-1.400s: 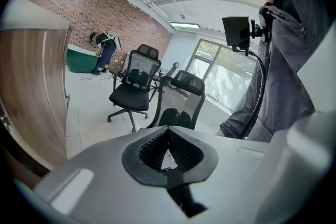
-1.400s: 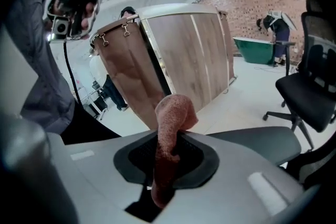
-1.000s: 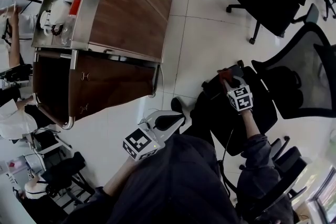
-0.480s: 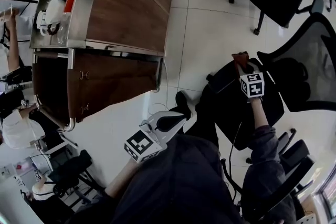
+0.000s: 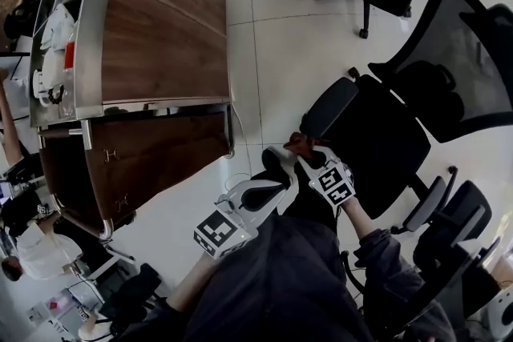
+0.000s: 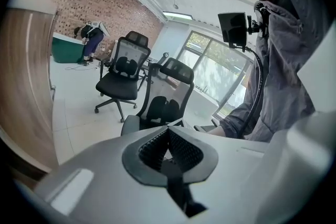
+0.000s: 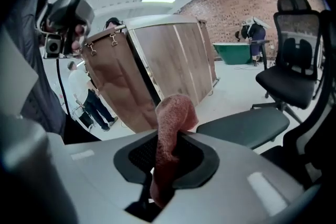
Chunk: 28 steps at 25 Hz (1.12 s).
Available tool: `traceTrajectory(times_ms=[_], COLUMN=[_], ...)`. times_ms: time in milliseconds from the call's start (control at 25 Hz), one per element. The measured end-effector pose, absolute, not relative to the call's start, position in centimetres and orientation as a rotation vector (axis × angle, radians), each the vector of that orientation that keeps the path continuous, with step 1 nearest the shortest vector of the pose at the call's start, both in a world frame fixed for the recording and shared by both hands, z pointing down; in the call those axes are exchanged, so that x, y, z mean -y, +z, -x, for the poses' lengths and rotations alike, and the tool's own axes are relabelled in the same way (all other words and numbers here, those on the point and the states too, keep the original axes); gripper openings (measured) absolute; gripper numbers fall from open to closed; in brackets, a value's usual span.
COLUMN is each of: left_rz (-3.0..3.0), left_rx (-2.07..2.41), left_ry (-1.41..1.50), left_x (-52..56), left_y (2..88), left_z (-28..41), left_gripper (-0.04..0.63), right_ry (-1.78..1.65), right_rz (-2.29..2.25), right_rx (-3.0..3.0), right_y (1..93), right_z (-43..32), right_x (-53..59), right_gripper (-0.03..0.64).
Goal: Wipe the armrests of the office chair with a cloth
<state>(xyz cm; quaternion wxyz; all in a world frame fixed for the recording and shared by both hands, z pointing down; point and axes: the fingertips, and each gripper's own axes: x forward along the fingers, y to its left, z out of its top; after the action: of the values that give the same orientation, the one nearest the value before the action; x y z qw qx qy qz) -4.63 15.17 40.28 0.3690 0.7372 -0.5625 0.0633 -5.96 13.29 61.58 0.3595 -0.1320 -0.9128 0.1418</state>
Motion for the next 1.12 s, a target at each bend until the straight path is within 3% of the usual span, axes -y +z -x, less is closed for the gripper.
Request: traceTrajectory(times_ms=[400,1120], left_rz=[-2.035,-2.022], left_rx=[1.464,1.232], left_ry=[0.602,0.592], left_x=[-14.2,-14.0], left_y=[47.5,53.2], left_z=[5.5,1.8], left_gripper=[0.015,0.015], right_ry=[0.577,0.831], right_rz=[-0.145,-0.358], right_rx=[2.362,2.165], right_y=[65.3,83.2], right_z=[0.7,3.6], right_x=[-3.1,5.2], right_gripper=[0.058,0.058])
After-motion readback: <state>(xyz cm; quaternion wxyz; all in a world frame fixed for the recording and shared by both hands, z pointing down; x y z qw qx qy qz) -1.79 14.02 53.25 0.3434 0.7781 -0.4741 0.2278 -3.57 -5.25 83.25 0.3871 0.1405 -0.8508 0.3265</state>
